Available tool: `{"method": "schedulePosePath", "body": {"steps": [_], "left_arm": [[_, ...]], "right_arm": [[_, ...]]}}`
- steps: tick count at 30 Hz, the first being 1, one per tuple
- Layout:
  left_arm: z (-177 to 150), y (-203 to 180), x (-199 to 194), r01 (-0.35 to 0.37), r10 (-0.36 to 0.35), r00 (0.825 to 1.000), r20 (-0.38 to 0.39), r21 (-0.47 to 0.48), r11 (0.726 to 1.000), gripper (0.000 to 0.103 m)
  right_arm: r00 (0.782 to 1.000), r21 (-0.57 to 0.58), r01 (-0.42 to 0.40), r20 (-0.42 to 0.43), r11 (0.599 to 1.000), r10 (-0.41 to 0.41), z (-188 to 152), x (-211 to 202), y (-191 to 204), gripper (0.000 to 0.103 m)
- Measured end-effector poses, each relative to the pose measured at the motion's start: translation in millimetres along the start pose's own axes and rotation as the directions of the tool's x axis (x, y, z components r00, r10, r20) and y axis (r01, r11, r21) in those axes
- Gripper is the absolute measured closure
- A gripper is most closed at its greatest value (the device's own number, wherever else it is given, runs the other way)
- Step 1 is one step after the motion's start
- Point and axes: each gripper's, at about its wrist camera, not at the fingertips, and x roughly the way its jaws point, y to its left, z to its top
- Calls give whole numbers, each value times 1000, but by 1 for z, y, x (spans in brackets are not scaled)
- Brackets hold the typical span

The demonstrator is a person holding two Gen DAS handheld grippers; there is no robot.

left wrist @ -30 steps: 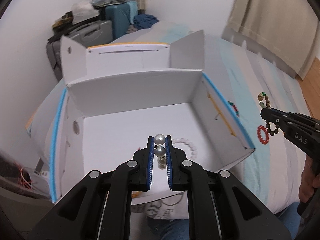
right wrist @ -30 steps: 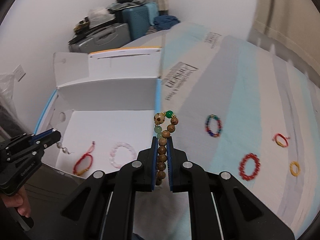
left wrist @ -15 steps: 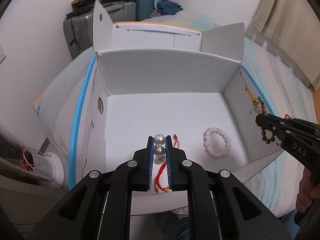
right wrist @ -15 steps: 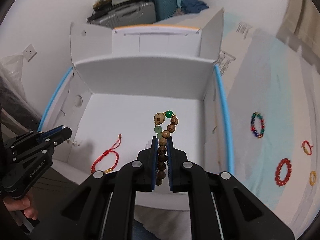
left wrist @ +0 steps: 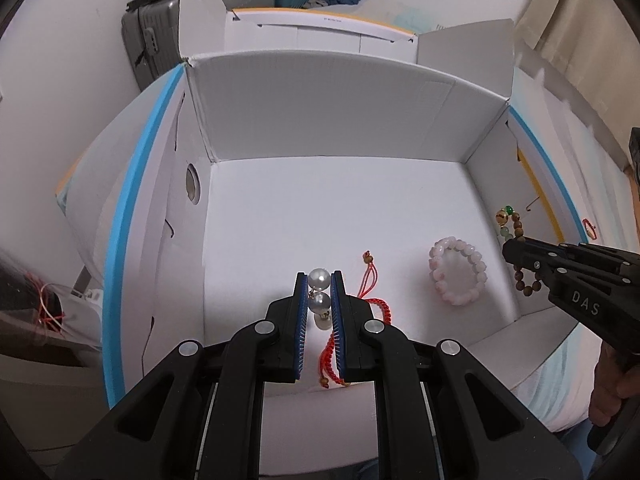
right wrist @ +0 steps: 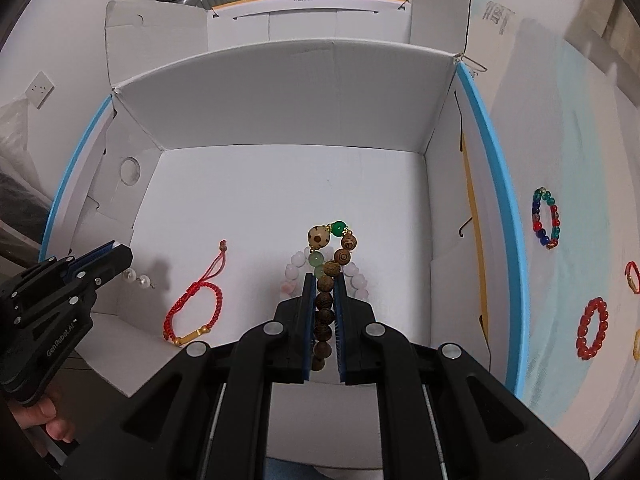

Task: Organize jewelry
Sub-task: 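Carry the pearl strand and wooden bracelet over the white box with both tools, then open both tools to drop the bracelets into the box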

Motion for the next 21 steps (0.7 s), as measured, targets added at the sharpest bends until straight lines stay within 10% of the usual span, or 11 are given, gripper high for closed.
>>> {"method": "schedulePosePath", "body": {"steps": [8, 12, 21], "left_arm": [[0, -2, 1, -9, 9, 1000, 1, 8, 1000, 89], [0, -3, -6, -27, 27, 999, 31, 4, 1000, 58], [-1, -10, -25, -43, 41, 995, 89, 15, 999, 28]], "right_arm": [[1000, 11, -5, 0, 1000, 5, 1, 1, 0, 86], [999, 8, -25, 38, 1000, 25, -1, -10, 0, 69], [988, 12, -33, 152, 999, 30, 1, -47, -1, 32]]}}
